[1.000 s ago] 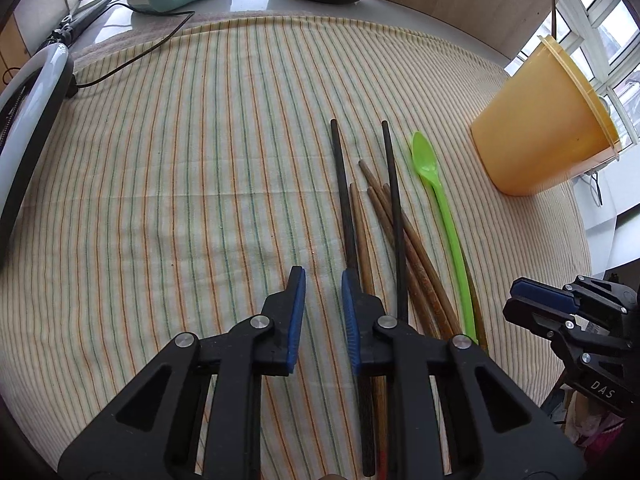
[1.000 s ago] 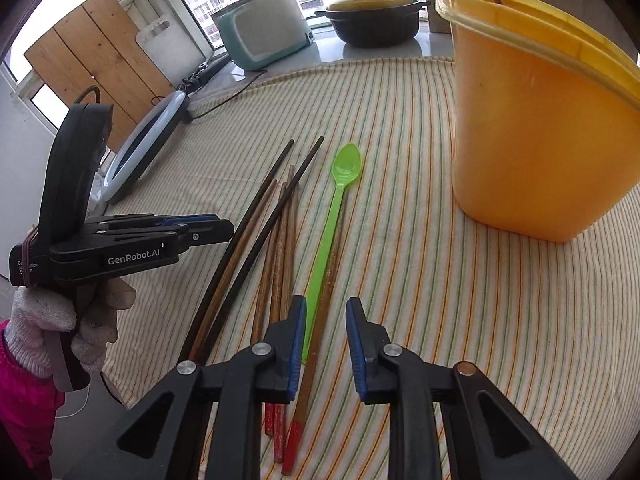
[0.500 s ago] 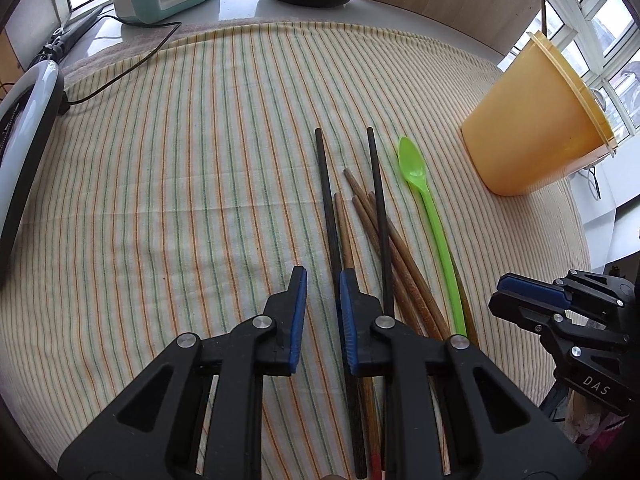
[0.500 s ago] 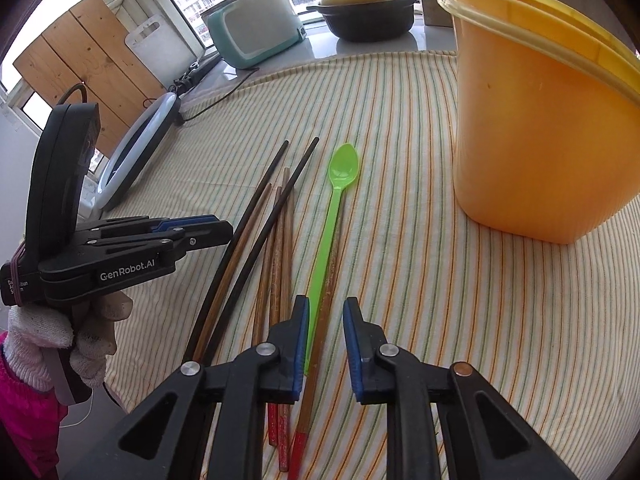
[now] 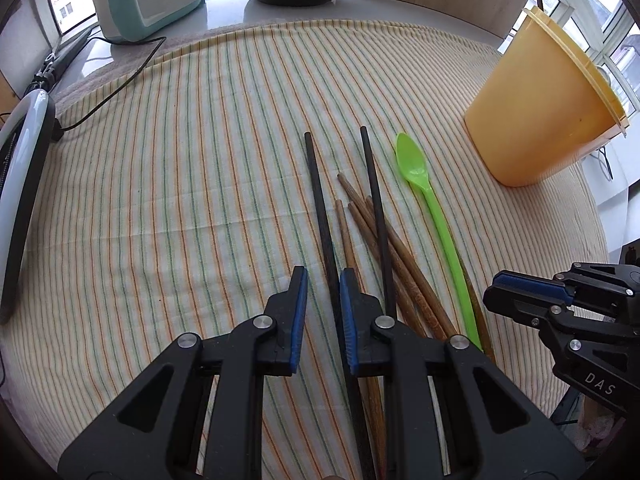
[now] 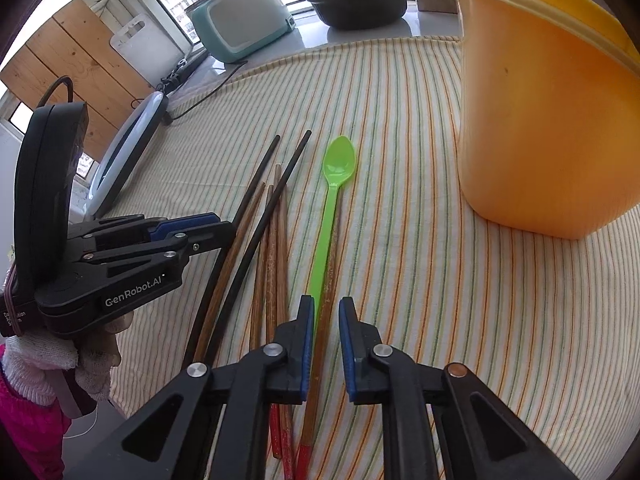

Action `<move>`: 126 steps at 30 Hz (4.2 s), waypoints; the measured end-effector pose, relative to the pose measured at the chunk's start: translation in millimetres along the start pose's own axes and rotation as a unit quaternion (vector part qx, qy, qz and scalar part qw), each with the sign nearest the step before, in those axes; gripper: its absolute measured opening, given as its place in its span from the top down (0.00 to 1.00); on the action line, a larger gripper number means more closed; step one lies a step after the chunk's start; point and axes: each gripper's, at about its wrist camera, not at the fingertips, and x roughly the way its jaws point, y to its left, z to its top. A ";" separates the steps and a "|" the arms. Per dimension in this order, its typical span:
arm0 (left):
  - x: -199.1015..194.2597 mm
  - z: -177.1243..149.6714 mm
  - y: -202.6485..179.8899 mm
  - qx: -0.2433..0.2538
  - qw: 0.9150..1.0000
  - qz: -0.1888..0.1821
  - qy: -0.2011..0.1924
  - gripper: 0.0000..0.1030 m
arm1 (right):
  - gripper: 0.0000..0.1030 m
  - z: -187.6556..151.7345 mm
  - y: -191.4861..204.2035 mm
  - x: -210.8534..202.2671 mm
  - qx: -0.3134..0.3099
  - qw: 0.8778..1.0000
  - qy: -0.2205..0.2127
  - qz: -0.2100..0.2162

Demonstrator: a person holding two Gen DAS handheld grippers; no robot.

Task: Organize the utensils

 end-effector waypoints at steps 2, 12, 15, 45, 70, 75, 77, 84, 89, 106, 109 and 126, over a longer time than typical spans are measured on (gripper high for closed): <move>2.1 0.4 -2.0 0.004 1.000 0.001 0.001 0.86 | 0.92 3.1 -1.9 3.0 0.010 1.000 0.003 -0.003; 0.4 -3.8 11.7 -0.003 1.000 -0.016 -0.006 0.92 | 0.94 14.1 2.7 17.6 0.011 0.999 0.017 -0.026; -0.9 -5.7 13.8 -0.003 1.000 -0.018 -0.007 0.93 | 0.94 17.6 6.7 20.5 0.004 0.999 0.020 -0.036; -0.7 4.9 34.7 -0.057 0.997 -0.049 -0.009 0.95 | 0.97 28.7 16.3 24.7 -0.039 0.997 0.026 -0.066; -36.6 2.9 19.6 -0.041 0.998 -0.027 -0.026 0.96 | 0.97 13.4 14.8 -41.5 -0.052 0.996 -0.061 -0.025; -11.0 10.7 23.2 -0.059 0.998 -0.020 0.023 0.95 | 0.97 12.7 13.5 -39.8 -0.050 0.997 -0.058 -0.022; -6.3 11.2 21.1 -0.058 0.998 -0.008 0.033 0.95 | 0.97 12.8 12.5 -39.9 -0.050 0.997 -0.058 -0.021; 6.6 11.5 17.0 -0.051 0.997 0.022 0.056 0.89 | 0.97 14.2 11.5 -39.2 -0.053 0.997 -0.059 -0.019; 10.1 13.2 6.4 -0.031 0.998 0.036 0.041 0.89 | 0.97 15.2 12.7 -38.9 -0.058 0.996 -0.062 -0.019; -63.8 -13.3 13.0 -0.059 0.994 -0.030 -0.082 0.97 | 0.97 8.3 7.2 -67.6 -0.063 0.993 -0.103 -0.015; -87.3 -21.9 6.2 -0.054 0.992 -0.035 -0.107 0.97 | 0.97 6.0 8.1 -78.4 -0.070 0.990 -0.119 -0.019; -149.6 -12.5 -17.2 -0.027 0.980 -0.056 -0.187 0.97 | 0.97 4.0 17.9 -127.9 -0.093 0.976 -0.194 -0.025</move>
